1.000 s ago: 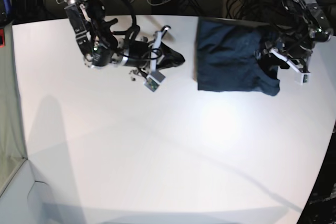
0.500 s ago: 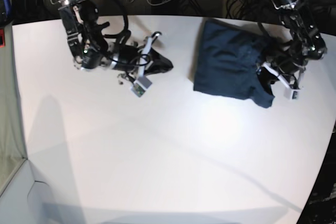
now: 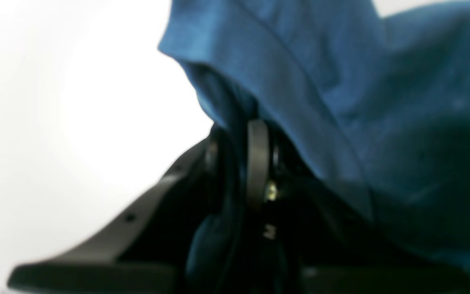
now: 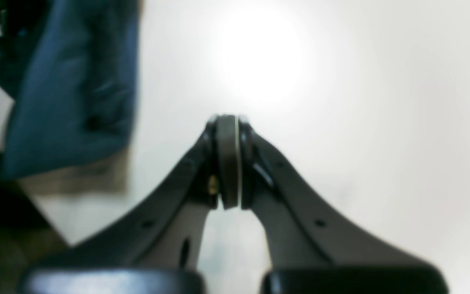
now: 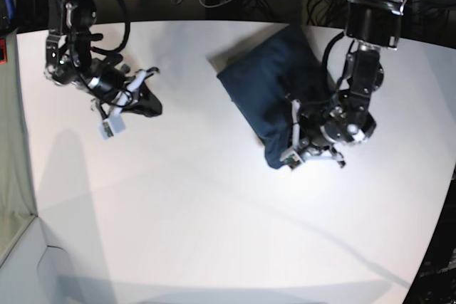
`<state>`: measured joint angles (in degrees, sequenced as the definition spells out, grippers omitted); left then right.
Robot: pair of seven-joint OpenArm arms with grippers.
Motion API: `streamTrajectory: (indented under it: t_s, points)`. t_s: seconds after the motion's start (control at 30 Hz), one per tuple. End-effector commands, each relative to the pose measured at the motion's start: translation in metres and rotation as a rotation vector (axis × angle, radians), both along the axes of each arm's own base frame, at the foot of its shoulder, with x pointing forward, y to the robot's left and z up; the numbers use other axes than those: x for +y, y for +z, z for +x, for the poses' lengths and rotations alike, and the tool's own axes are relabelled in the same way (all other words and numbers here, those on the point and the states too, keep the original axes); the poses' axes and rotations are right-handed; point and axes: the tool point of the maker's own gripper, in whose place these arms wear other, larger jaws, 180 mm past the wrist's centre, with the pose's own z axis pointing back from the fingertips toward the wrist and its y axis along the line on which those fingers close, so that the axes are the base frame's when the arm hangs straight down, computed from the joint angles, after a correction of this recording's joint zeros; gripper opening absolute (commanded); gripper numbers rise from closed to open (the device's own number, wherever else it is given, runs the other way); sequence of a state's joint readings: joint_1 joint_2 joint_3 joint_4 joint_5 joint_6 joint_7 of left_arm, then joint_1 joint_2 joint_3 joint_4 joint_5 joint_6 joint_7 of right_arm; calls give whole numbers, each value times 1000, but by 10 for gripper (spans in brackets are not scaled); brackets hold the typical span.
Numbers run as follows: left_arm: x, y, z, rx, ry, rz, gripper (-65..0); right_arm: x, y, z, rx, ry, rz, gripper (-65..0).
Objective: Layout the t-shirt on the table in an organized manner, then fold the t-shirt properly
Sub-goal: 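Drag the folded shirt with the left gripper toward the table center and release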
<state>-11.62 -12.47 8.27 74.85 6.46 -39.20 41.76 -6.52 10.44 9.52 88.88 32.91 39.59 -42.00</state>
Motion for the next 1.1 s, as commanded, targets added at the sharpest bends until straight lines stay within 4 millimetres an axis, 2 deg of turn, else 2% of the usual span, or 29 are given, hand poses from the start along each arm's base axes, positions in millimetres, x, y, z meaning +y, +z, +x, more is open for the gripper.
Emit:
streamTrajectory:
  t_s: [0.0,0.2,0.37,0.47,0.57,0.93,1.0,1.07]
  points:
    - [-11,-2,-3,3,-53,23,-647,-11,15,10,-56,-30,13,-647]
    - [-104,16,3,-138,-315,61,-647,-66,14,3,-51,-193,-14,-647]
    - [-164,29,-3,-260,-472,111,-646,-94,14,-5,-46,-267,-34,-647]
    - [-182,32,-7,-312,-541,158,-646,-107,12,-12,-36,-302,-45,-647]
    - [-188,35,-5,-332,-554,190,-645,-113,13,-13,-38,-319,-49,-647]
    - [-166,35,9,-372,-544,323,-633,-108,13,-11,-40,-313,-41,-646]
    - [-164,38,12,-373,-525,311,-565,-108,13,-11,-42,-314,-41,-645]
    - [-163,41,14,-381,-516,311,-448,-108,13,-11,-42,-314,-41,-645]
